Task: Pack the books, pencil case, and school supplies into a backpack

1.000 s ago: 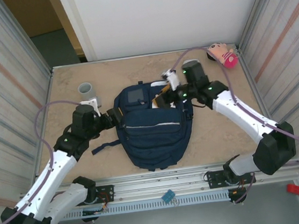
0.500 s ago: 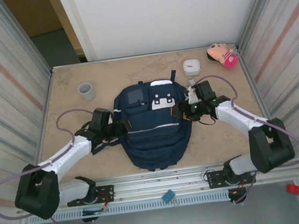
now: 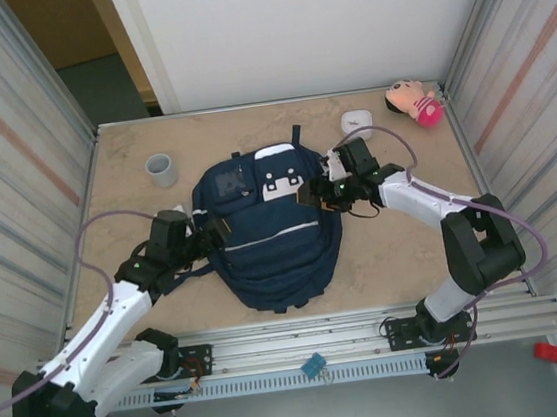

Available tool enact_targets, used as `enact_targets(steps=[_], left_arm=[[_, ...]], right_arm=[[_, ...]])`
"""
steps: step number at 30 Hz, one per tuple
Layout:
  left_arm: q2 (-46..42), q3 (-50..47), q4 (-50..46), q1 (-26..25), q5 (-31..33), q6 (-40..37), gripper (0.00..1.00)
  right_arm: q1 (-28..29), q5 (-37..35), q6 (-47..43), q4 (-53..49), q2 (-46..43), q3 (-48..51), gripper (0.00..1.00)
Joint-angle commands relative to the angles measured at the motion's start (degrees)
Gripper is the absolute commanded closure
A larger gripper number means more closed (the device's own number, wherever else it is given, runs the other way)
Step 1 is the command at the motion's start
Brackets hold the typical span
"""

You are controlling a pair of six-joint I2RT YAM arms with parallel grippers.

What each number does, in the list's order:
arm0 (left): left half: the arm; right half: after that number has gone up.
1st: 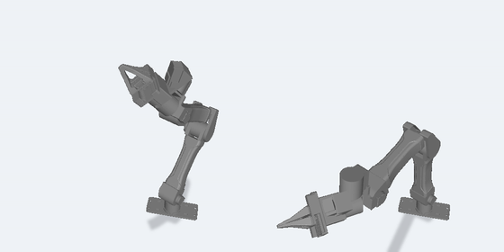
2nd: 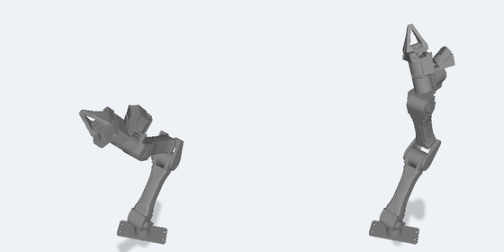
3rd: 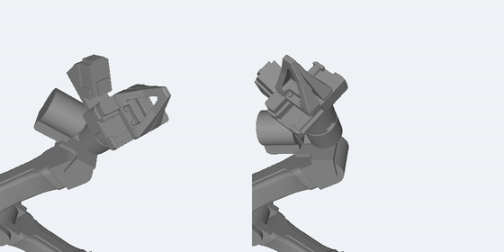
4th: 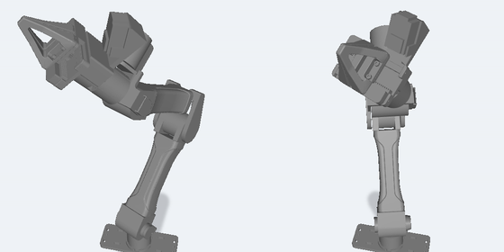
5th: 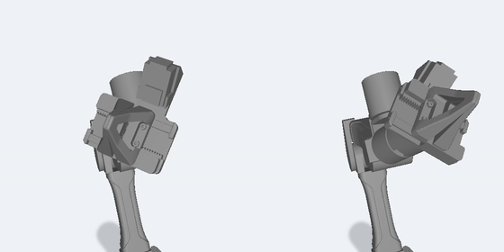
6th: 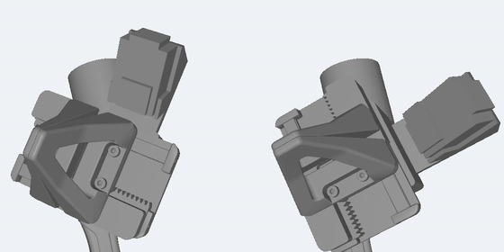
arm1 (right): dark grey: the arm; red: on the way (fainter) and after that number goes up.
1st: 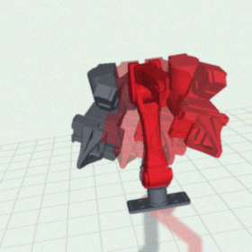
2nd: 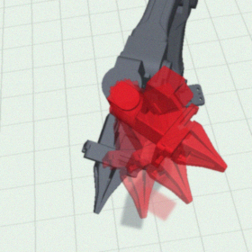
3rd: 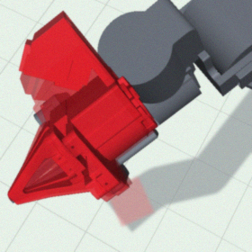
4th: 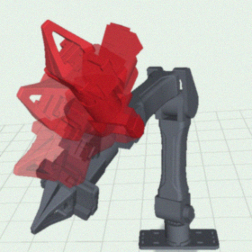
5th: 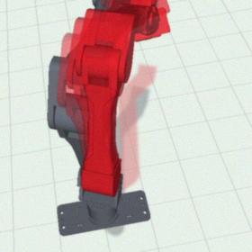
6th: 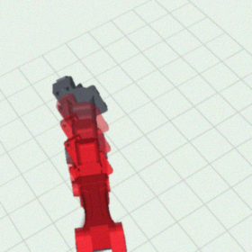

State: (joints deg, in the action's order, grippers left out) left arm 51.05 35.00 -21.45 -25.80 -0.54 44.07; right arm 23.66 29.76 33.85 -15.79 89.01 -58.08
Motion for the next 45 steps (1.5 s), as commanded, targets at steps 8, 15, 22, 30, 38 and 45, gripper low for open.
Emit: enact_targets(steps=[8,15,22,30,38,45], left_arm=[[-0.66,7.96,-4.74,0.47,3.5,-5.69,0.06],[2.23,8.37,-2.89,0.4,1.19,-6.31,0.06],[5.65,8.32,2.3,0.41,-2.28,-4.17,0.06],[6.62,8.36,0.15,0.4,1.67,-3.47,0.06],[9.69,11.56,-0.92,0.65,5.01,-6.24,0.06],[12.89,13.98,-1.23,0.89,6.34,-7.69,0.07]], right_arm=[[-16.18,-8.53,-24.52,-37.63,-1.93,-17.69,0.3],[-19.44,-18.52,-32.96,-42.57,10.64,-26.07,0.27],[-19.18,-21.92,-35.36,-39.09,22.01,-32.33,0.26],[-18.98,-26.28,-39.36,-37.01,31.02,-38.87,0.24],[-17.16,-26.74,-44.0,-36.31,38.2,-44.92,0.23],[-17.42,-27.39,-45.31,-35.32,43.02,-48.94,0.27]])
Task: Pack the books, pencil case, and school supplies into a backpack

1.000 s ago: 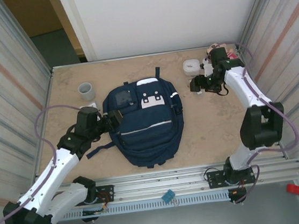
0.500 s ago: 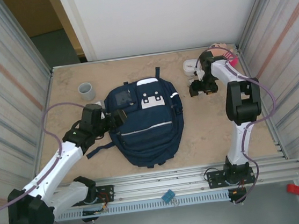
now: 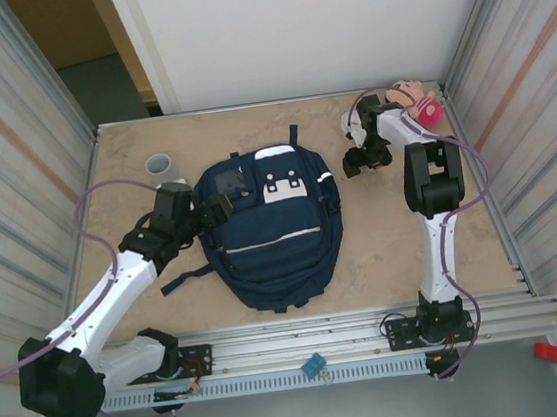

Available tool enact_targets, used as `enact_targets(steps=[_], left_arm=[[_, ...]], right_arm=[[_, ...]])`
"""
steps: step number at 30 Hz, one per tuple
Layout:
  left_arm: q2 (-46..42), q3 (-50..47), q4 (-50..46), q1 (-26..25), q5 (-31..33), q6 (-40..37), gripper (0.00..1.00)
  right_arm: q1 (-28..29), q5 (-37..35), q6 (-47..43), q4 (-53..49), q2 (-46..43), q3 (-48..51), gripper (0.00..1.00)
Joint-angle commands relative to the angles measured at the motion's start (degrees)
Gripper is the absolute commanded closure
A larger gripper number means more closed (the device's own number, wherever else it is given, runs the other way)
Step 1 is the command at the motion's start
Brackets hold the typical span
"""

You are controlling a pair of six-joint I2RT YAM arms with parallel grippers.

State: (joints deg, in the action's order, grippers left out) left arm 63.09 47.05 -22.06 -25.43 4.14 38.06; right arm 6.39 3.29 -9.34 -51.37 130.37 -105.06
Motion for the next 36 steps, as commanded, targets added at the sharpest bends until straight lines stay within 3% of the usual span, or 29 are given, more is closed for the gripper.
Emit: enact_targets(steps=[1,5,15,23,28,32,36], left_arm=[[1.41,2.21,-0.61,0.56,1.87,-1.68,0.07],[3.62,3.19,-0.52,0.65,2.1,-1.49,0.07],[5.76,6.39,-2.7,0.65,1.18,-1.2,0.08],[-0.39,4.51,-3.58,-0.62,1.24,-3.83,0.09],[-4.14,4.37,-3.75,-4.15,1.35,-8.39,0.1],[-4.89,5.13,-2.94,-9.44,-0.1,-17.11,0.11],[-2.27,6.22,-3.31,-16.49,-5.1,-31.1,0.12]], right_arm=[[-0.15,-1.15,-2.51,0.85,2.03,-2.0,0.28],[-0.5,-1.07,-2.84,1.63,3.87,-5.43,0.3],[-0.84,2.27,-1.74,3.15,-0.55,-2.89,0.58],[-2.49,9.03,4.2,8.12,-19.56,15.4,0.62],[-6.09,18.22,11.31,11.85,-33.4,28.57,0.65],[-8.54,27.45,19.05,15.13,-43.87,38.17,0.65],[-8.85,33.04,25.57,17.36,-53.66,45.82,0.64]])
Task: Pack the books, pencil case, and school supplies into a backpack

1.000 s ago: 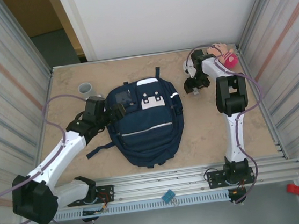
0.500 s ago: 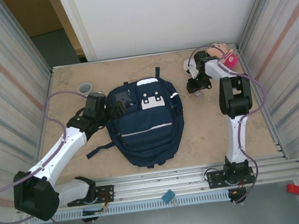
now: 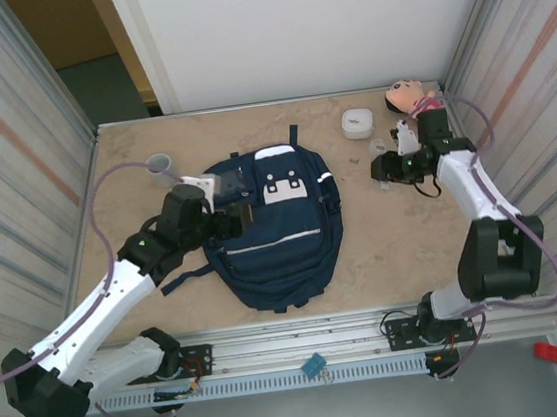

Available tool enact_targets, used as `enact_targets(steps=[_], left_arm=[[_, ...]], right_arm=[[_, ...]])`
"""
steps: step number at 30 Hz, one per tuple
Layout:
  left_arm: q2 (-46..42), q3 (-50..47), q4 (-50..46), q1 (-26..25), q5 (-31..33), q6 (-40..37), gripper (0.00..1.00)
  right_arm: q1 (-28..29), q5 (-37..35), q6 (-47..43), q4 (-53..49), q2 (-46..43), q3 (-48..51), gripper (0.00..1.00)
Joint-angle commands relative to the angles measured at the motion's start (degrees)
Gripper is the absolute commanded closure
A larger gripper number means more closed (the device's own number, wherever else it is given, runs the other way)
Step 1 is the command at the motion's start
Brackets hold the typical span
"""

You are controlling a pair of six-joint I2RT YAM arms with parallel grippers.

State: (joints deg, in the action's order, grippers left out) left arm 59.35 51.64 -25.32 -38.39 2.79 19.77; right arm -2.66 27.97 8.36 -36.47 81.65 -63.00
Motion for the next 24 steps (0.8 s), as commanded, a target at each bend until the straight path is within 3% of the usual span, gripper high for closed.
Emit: enact_targets(steps=[1,5,9,15,24], left_arm=[[2.44,2.0,-0.8,-5.1,-4.39,-16.22,0.12],[8.32,2.59,-3.78,-10.19,-4.95,-28.16,0.1],[13.06,1.16,-2.42,-11.98,-4.4,-36.33,0.06],[17.86,-0.16,1.52,-11.93,0.03,-41.4,0.06],[17.98,-0.76,-0.16,-11.96,-5.68,-43.27,0.01]], right_arm=[[0.2,10.0,9.06,2.8,-6.53,5.03,0.64],[0.83,13.68,14.41,3.88,-11.95,9.59,0.64],[2.46,12.1,16.55,3.07,-15.76,11.98,0.64],[4.73,8.74,17.02,0.61,-17.97,11.94,0.62],[5.15,8.98,16.77,-0.36,-16.51,10.87,0.62]])
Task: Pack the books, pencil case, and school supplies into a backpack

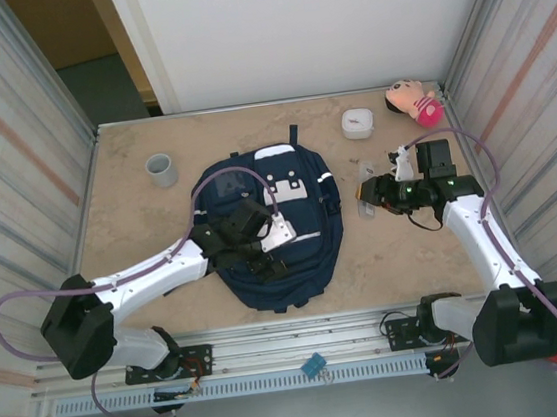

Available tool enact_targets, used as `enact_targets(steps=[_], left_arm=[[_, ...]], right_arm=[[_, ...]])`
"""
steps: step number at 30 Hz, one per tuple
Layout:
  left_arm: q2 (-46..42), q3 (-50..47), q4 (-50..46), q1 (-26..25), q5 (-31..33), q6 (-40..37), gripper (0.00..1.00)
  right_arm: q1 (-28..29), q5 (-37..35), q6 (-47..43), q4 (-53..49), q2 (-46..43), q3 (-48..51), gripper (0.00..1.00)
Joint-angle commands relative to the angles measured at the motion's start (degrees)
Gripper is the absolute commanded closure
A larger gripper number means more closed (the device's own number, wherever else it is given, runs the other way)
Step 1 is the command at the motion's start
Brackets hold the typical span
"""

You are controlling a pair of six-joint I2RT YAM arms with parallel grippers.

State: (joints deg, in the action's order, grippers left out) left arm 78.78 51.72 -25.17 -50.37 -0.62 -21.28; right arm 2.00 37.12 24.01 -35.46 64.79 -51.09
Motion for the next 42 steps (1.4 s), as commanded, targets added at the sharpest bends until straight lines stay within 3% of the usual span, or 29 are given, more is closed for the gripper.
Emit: enact_targets(steps=[1,6,8,13,19,24,34,38,42], left_arm=[[-2.46,-1.63,0.33,0.05,-2.94,-2.04,0.01],[-4.95,-4.72,0.05,0.15,-6.98,-3.72,0.01],[-4.54,-5.1,0.16,0.13,-2.59,-2.53,0.03],[-5.24,-4.76,2.29,0.46,10.39,-1.09,0.21],[-12.72,-5.64,8.11,1.11,10.91,-0.4,0.37],[-14.7,-7.64,9.51,3.53,10.34,0.78,0.43],[-8.96,-9.36,7.15,2.94,6.78,-0.06,0.35],[-9.14,-8.04,6.7,2.71,6.17,0.69,0.55],[-11.68,-5.23,6.42,2.01,3.17,4.76,0.86]], right_arm=[[0.64,-0.21,1.13,-1.29,0.56,-1.12,0.62],[1.2,-0.03,1.21,-0.75,1.72,-1.29,0.62],[1.51,-0.03,1.2,-0.75,2.17,-1.51,0.62],[2.12,-0.2,1.21,-0.5,2.4,-1.69,0.62],[2.14,-0.37,1.12,-0.66,2.38,-1.66,0.63],[2.22,-0.17,1.26,-0.16,2.56,-1.47,0.64],[2.27,0.71,1.56,0.48,2.87,-1.53,0.65],[2.24,1.0,1.69,0.48,2.85,-1.64,0.65],[1.9,2.14,2.42,0.74,2.27,-1.9,0.66]])
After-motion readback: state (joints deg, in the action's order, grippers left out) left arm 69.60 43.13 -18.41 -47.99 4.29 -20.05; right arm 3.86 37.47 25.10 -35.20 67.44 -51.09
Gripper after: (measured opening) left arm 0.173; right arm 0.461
